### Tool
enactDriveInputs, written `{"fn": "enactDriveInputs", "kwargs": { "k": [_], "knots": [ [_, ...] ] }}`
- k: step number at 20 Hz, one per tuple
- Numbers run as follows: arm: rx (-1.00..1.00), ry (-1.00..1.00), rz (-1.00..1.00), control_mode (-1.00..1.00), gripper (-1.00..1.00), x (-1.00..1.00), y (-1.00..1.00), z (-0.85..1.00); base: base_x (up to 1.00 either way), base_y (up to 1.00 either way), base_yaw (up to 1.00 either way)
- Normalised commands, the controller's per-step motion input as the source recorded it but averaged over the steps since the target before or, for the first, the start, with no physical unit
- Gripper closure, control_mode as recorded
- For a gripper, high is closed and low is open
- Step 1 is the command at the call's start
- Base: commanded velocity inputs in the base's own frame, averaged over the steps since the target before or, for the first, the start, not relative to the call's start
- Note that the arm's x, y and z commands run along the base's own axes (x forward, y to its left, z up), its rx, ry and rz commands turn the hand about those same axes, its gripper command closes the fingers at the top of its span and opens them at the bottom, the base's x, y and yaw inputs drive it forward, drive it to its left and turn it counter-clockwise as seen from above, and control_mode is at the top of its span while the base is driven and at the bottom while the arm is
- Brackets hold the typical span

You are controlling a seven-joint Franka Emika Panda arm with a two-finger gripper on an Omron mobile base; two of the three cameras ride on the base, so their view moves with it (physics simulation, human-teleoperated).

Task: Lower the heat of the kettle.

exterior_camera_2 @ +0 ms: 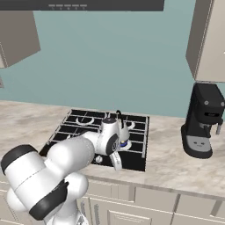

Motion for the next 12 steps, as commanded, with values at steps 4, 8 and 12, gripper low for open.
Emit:
{"fn": "enactDriveInputs", "kwargs": {
  "k": [4,8,12],
  "knots": [
    [0.01,0.00,0.00,-1.00,-1.00,0.07,-0.07,-0.02,0.00,0.00,0.00],
    [0.01,0.00,0.00,-1.00,-1.00,0.06,-0.04,-0.03,0.00,0.00,0.00],
    [0.00,0.00,0.00,-1.00,-1.00,0.02,-0.03,-0.05,0.00,0.00,0.00]
  ]
}}
